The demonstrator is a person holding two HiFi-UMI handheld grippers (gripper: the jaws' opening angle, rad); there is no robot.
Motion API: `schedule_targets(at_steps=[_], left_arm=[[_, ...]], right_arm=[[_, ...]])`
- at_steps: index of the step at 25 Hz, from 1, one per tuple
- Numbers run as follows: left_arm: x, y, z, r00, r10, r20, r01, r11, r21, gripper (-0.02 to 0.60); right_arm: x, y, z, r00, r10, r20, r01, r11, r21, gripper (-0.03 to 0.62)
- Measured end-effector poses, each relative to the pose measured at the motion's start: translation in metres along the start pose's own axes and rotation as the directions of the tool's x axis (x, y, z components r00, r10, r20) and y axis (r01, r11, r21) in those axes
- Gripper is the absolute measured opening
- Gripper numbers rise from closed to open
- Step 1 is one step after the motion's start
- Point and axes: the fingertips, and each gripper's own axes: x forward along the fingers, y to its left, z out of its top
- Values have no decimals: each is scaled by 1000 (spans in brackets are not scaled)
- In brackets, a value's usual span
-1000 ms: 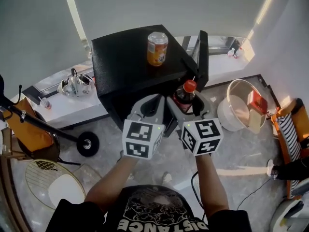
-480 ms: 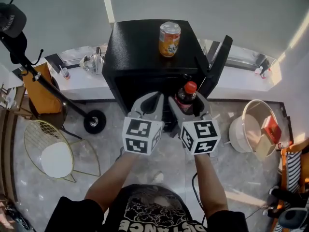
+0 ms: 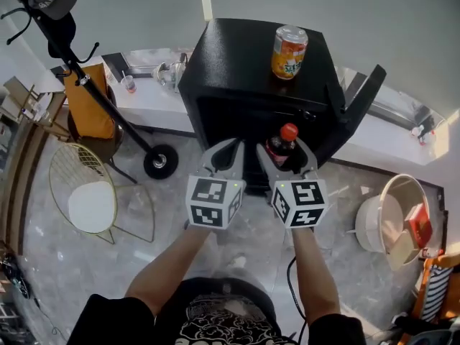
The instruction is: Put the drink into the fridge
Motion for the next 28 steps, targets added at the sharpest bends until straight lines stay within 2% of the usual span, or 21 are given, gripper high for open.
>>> schedule_targets(at_steps=[12,19,28], left_arm=[[16,44,-67,997,76,-21,-76,997,-5,5],[35,70,-109,996,77,-33,-78,997,-7,5],[56,89,-131,998,54,-35,-54,999,9,5]], right_arm=[[66,13,-61,996,89,22,-88,994,-59,308],[115,16,-110,993,117,26,-115,991,-69,308],[188,9,-173,992,124,1,-123,989,-77,308]])
